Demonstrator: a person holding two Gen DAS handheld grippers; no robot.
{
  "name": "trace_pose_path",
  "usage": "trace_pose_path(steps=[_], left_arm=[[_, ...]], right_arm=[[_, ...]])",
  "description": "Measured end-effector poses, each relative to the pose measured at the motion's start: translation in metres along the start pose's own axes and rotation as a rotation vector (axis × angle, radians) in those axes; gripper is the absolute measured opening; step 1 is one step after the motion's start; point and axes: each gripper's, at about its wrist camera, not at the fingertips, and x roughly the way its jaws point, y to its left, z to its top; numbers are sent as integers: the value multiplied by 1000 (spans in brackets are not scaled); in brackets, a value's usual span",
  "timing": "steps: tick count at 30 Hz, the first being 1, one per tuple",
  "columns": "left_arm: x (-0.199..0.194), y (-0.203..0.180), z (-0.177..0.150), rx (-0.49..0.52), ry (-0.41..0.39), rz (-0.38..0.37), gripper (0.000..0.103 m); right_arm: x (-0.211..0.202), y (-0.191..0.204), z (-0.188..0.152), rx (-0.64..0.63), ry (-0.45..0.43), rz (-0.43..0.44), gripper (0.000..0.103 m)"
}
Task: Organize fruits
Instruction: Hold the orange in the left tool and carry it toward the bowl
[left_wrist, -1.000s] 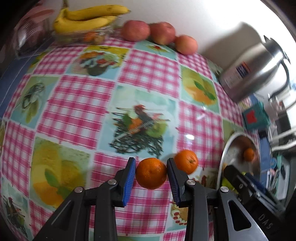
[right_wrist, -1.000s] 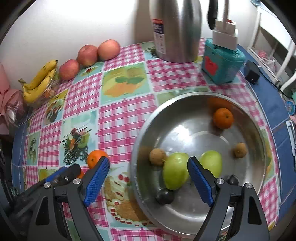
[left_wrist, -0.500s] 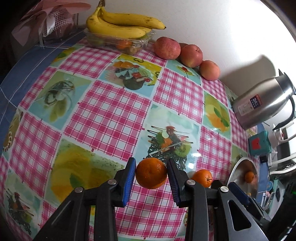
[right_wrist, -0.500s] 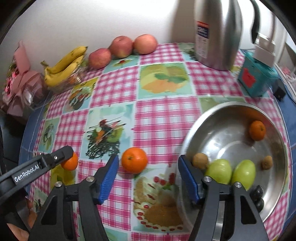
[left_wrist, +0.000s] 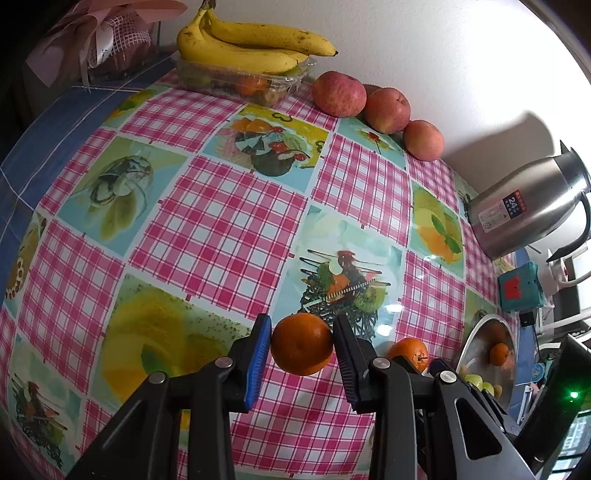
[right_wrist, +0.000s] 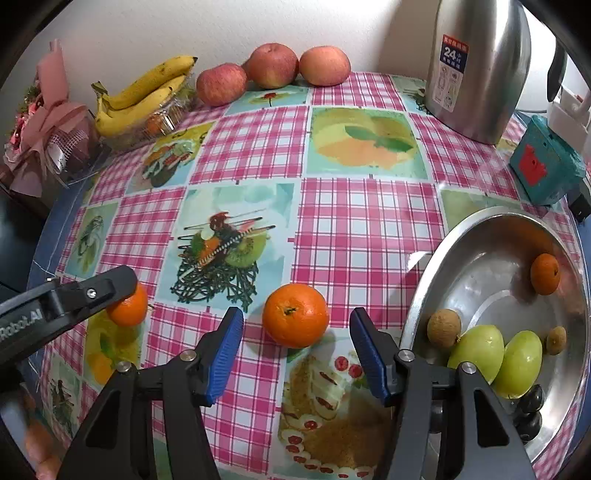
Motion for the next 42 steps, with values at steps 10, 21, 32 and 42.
trace_pose_path(steps=[10,21,32,42], left_arm=[[0,-1,0,3,0,0,36],[15,2,-2,-23,40,3,51],[33,-7,-8,19,75,10,53],[40,-9,-12,17,96,-16,40]], right_arm=[[10,2,-1,-10,10,-7,55],[19,1,-2,-4,20,-13,48],[17,1,-2,3,12,4,42],[20,1,-3,6,14,13,42]])
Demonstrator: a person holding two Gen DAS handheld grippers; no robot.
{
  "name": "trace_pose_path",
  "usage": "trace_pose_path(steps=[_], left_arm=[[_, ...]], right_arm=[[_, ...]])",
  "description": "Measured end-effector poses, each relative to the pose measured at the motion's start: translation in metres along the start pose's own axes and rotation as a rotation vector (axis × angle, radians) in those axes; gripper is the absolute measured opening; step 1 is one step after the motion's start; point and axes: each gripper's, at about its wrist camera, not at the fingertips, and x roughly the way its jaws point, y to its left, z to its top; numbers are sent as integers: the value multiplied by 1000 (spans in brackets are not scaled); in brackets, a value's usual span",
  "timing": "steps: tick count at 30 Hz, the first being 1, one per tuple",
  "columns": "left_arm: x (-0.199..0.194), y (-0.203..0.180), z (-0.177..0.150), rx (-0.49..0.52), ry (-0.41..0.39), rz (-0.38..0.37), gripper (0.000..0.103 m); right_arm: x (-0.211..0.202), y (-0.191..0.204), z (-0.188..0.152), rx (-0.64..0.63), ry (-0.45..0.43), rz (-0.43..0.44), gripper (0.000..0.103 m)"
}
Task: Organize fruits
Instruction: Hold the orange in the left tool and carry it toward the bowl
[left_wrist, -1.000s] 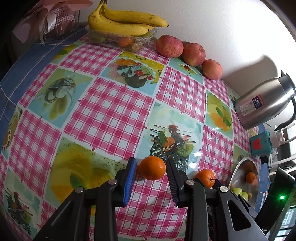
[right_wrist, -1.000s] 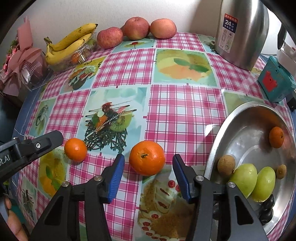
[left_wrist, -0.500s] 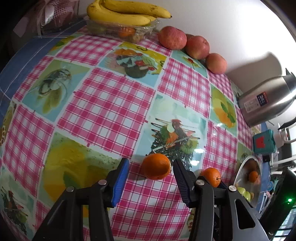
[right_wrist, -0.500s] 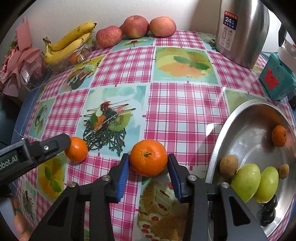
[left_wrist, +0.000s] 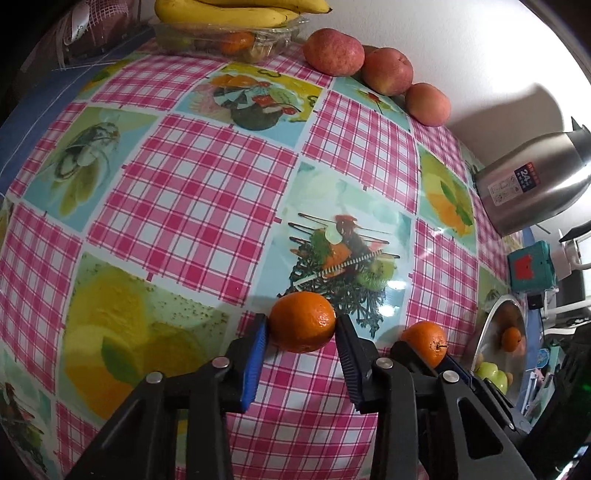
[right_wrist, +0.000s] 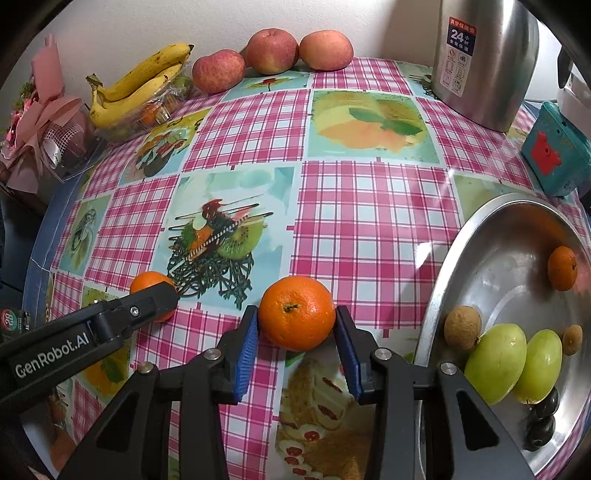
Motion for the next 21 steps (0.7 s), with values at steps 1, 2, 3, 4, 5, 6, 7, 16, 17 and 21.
trace_pose_path(steps=[1,2,3,4,5,6,7,16,17,21], left_arm=[[0,0,0,-1,1,-1,40],[0,0,1,-5,2,-4,40],[0,0,0,-7,2,-6,40],[0,1,0,-9,3,-8,39],[0,1,0,-11,4,-9,39],[0,1,1,-11,5,-10,39],[0,-1,0,-10,5,-8,39],[-11,-1,5,-7,-21,-14,39],[-13,-1,5,-5,-25,-15,39],[-21,-1,8,0,-44,-20,39]], right_arm=[[0,0,0,0,0,0,42],[0,0,0,0,0,0,42],[0,0,0,0,-1,0,42],[0,0,0,-1,-1,0,42],[0,0,0,-1,0,0,42],[0,0,0,-1,0,-1,42],[0,0,0,-3,0,-1,42],[-1,1,0,2,1,0,42],[-1,0,0,4,1,1,42],[-4,-2,0,16,-2,11,42]])
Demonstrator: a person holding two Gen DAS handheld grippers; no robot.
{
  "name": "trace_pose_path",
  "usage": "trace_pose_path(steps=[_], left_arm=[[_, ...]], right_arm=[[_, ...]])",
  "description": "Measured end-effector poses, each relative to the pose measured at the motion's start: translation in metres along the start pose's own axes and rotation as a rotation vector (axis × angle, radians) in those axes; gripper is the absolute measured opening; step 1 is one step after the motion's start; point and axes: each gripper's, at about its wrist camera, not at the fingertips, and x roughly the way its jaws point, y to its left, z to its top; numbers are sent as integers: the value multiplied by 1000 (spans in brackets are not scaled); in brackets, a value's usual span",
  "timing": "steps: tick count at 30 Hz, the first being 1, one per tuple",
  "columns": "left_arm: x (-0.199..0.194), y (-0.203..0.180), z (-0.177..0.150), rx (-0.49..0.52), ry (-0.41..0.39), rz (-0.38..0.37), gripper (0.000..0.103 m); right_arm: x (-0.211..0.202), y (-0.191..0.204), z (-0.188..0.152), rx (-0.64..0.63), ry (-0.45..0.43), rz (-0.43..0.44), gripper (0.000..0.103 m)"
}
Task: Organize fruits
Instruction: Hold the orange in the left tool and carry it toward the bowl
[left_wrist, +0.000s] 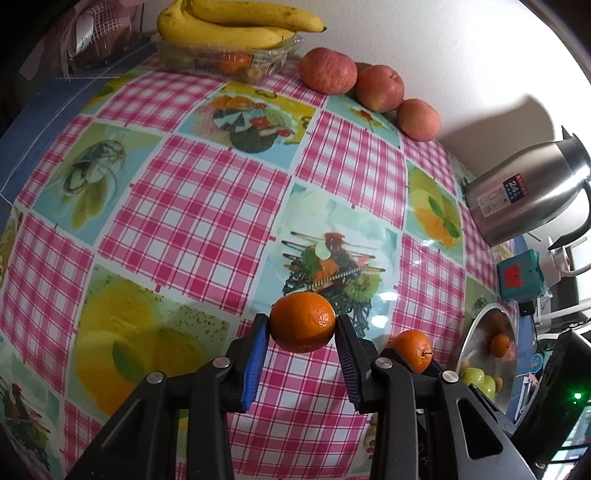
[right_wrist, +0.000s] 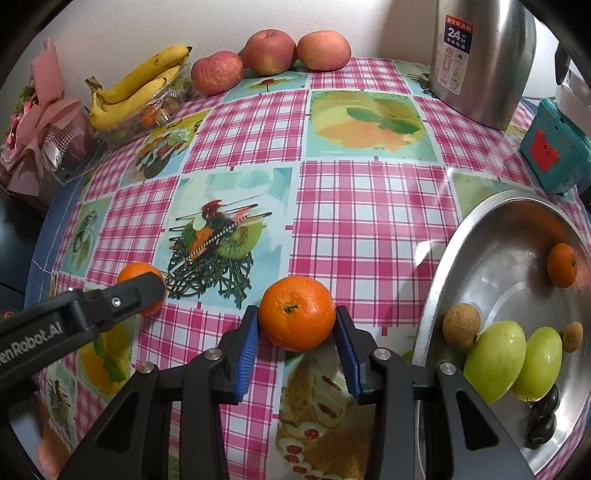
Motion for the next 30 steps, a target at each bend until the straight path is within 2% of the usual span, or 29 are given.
trace_pose_path(steps=[19,30], left_arm=[[-50,-10,9,17,-121,-49,39],[-53,-19,5,41,-129,-50,39]], right_arm=[[-46,-3,10,30,-106,54,41],[-59,-18,11,90,-113,58,41]])
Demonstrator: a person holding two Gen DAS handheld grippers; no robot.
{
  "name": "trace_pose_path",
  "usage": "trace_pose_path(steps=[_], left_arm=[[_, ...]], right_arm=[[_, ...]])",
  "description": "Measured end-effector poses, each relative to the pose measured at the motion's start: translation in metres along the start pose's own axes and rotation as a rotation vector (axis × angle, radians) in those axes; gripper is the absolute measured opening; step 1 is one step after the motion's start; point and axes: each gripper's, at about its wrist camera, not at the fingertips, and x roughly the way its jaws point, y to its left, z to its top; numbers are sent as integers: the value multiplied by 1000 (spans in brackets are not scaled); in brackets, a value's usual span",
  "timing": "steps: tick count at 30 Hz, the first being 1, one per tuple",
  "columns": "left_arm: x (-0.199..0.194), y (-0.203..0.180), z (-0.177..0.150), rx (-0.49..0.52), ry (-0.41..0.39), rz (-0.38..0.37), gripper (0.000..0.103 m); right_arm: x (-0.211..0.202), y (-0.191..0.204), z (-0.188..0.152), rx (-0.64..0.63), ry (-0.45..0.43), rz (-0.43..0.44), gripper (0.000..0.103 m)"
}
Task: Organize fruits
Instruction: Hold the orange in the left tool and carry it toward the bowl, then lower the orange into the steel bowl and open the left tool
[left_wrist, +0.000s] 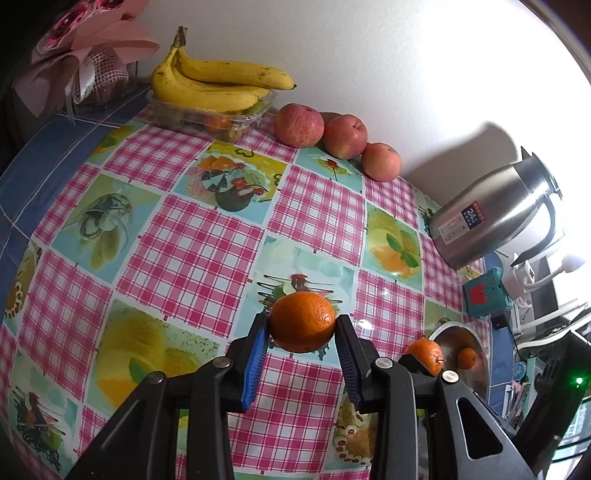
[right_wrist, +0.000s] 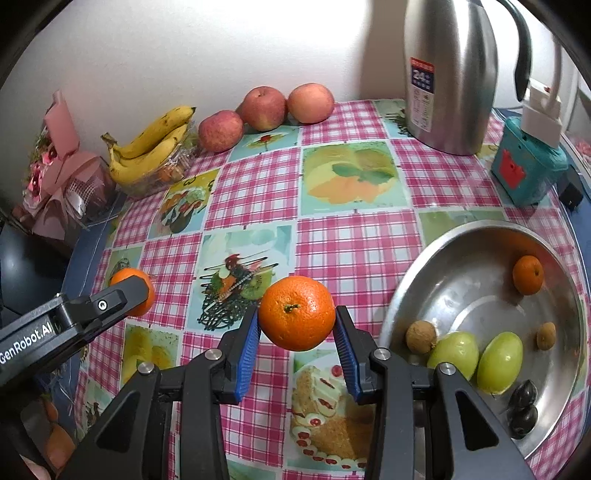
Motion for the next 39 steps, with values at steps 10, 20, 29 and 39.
trace_pose_path(steps=[10,20,29,39], left_arm=[[3,-29,-9,81,8,-18,39],[11,-85,-34,249,24,-61,39],[28,-132,-64,413,42,-88,39],[42,-155,-83,515,34,-95,39]], right_arm=[[-15,-48,2,135,-17,-32,41],[-40,-109,-2,284,-52,-95,41],[-60,-148,-9,378,-84,-137,41],[-62,-161,-11,404,-86,-142,42]])
